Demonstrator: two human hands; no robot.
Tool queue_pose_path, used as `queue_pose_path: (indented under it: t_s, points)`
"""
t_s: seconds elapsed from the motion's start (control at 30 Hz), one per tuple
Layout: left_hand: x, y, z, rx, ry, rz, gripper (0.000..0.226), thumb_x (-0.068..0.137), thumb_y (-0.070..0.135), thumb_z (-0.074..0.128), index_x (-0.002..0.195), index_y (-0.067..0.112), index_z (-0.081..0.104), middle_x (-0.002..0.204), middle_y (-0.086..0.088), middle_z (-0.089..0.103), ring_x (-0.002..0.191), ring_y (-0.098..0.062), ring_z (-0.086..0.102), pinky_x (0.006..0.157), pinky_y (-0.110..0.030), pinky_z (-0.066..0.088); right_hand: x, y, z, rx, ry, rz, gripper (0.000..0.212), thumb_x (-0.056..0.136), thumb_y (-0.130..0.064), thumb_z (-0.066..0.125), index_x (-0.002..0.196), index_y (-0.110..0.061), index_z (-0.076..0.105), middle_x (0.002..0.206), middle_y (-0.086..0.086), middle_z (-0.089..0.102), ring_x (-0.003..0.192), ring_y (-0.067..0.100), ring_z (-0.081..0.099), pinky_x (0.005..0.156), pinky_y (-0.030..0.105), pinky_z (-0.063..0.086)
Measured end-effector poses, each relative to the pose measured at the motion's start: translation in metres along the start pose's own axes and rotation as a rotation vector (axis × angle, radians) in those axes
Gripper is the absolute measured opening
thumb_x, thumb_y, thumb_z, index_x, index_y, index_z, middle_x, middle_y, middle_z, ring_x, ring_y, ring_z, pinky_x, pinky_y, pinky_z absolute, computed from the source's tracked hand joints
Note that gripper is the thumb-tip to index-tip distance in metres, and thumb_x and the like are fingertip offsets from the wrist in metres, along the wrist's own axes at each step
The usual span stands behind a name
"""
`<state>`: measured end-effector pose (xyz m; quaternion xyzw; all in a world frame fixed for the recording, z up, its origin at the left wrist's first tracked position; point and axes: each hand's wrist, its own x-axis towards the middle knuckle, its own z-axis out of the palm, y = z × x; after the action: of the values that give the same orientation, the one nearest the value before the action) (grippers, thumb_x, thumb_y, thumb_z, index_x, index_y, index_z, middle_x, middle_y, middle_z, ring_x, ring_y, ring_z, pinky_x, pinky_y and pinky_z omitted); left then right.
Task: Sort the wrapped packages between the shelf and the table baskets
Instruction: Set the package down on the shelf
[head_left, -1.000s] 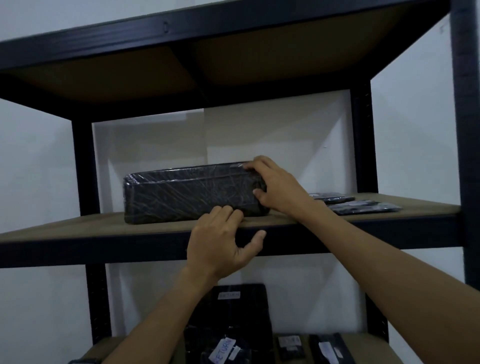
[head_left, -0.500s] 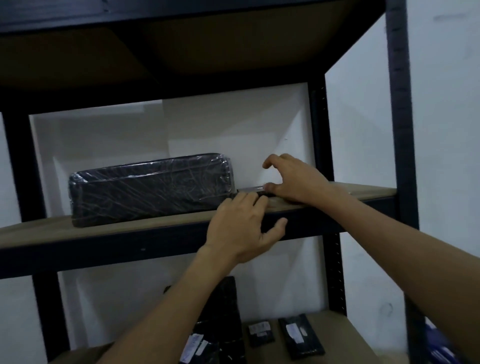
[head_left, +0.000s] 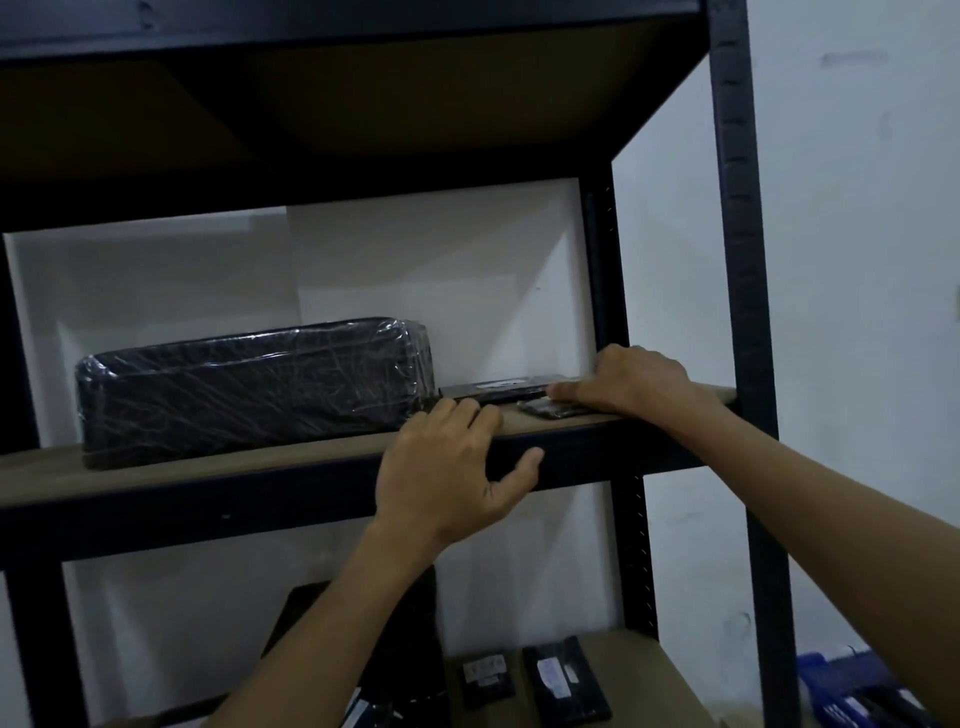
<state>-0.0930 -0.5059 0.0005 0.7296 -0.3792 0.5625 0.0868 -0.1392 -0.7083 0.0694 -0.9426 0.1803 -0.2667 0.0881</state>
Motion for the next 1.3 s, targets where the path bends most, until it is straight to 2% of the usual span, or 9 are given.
queue_pose_path:
  t_s: [0.17, 0.3, 0.47, 0.7, 0.83, 0.93, 1.0, 1.1, 1.3]
  points:
    - [0.001, 0.007, -0.005, -0.045, -0.011, -0.082, 0.051, 0.083, 0.063, 0.043, 0.082, 0.017, 0.065, 0.075, 0.003, 0.062, 0.073, -0.019, 0.057, 0.063, -0.031, 0.046, -0.001, 0.005, -0.001, 0.36, -0.008, -0.122, 0.08, 0.074, -0.059, 0.069, 0.134, -0.013, 0.044, 0.135, 0.01, 0.051, 0.12, 0.028, 0.051, 0.098, 0.035, 0.042]
    - [0.015, 0.013, -0.017, -0.21, -0.127, -0.367, 0.06, 0.082, 0.074, 0.034, 0.098, 0.024, 0.063, 0.09, 0.009, 0.067, 0.089, -0.014, 0.059, 0.073, -0.03, 0.043, -0.002, 0.012, -0.002, 0.716, 0.213, -0.303, 0.076, 0.075, -0.041, 0.076, 0.136, -0.019, 0.036, 0.126, 0.006, 0.053, 0.108, 0.023, 0.057, 0.096, 0.042, 0.048]
    - [0.038, 0.012, -0.024, -0.427, -0.36, -0.572, 0.062, 0.088, 0.069, 0.042, 0.137, 0.03, 0.045, 0.124, 0.013, 0.064, 0.117, -0.015, 0.057, 0.09, -0.033, 0.038, -0.01, 0.011, 0.001, 0.736, 0.284, -0.542, 0.068, 0.09, -0.017, 0.062, 0.145, -0.022, 0.022, 0.114, 0.001, 0.054, 0.099, 0.018, 0.06, 0.091, 0.041, 0.053]
    - [0.044, -0.003, -0.014, -0.737, -0.258, -0.726, 0.012, 0.085, 0.04, 0.068, 0.085, 0.031, 0.059, 0.075, 0.016, 0.07, 0.078, -0.009, 0.066, 0.09, -0.045, 0.051, -0.009, 0.016, 0.01, 0.748, 0.179, -0.585, 0.066, 0.096, -0.022, 0.052, 0.147, -0.034, 0.012, 0.113, 0.006, 0.064, 0.094, 0.031, 0.065, 0.087, 0.049, 0.053]
    - [0.042, -0.007, -0.013, -0.894, -0.245, -0.722, 0.009, 0.081, 0.032, 0.069, 0.081, 0.03, 0.061, 0.075, 0.01, 0.073, 0.08, -0.018, 0.069, 0.091, -0.054, 0.051, -0.021, 0.018, 0.01, 0.453, 0.315, -0.472, 0.077, 0.09, -0.053, 0.045, 0.15, -0.029, 0.003, 0.107, 0.005, 0.066, 0.085, 0.025, 0.066, 0.08, 0.041, 0.054]
    - [0.04, -0.009, -0.014, -0.922, -0.224, -0.72, 0.011, 0.086, 0.021, 0.069, 0.081, 0.025, 0.06, 0.075, 0.004, 0.073, 0.077, -0.018, 0.068, 0.09, -0.053, 0.051, -0.037, 0.019, 0.017, 0.187, 0.461, -0.417, 0.076, 0.087, -0.068, 0.029, 0.146, -0.02, 0.023, 0.083, -0.001, 0.064, 0.069, 0.018, 0.062, 0.061, 0.028, 0.045]
    - [0.039, -0.009, -0.016, -0.918, -0.21, -0.706, 0.013, 0.088, 0.017, 0.068, 0.08, 0.024, 0.059, 0.074, 0.004, 0.072, 0.073, -0.013, 0.065, 0.09, -0.051, 0.052, -0.043, 0.023, 0.029, 0.086, 0.579, -0.467, 0.063, 0.091, -0.067, 0.025, 0.119, -0.017, 0.053, 0.073, -0.001, 0.064, 0.063, 0.018, 0.061, 0.057, 0.025, 0.038]
    - [0.036, -0.008, -0.018, -0.889, -0.194, -0.676, 0.011, 0.089, 0.019, 0.067, 0.083, 0.026, 0.06, 0.076, 0.007, 0.073, 0.075, -0.011, 0.066, 0.089, -0.047, 0.053, -0.045, 0.034, 0.045, 0.031, 0.733, -0.549, 0.052, 0.095, -0.054, 0.029, 0.079, -0.015, 0.06, 0.069, -0.001, 0.062, 0.063, 0.02, 0.059, 0.064, 0.026, 0.035]
    - [0.033, -0.001, -0.024, -0.854, -0.152, -0.645, 0.02, 0.09, 0.016, 0.065, 0.079, 0.032, 0.061, 0.078, 0.012, 0.07, 0.078, -0.006, 0.066, 0.085, -0.036, 0.053, -0.051, 0.038, 0.056, 0.032, 0.72, -0.525, 0.051, 0.097, -0.05, 0.028, 0.088, -0.015, 0.064, 0.085, -0.001, 0.064, 0.08, 0.021, 0.058, 0.076, 0.037, 0.043]
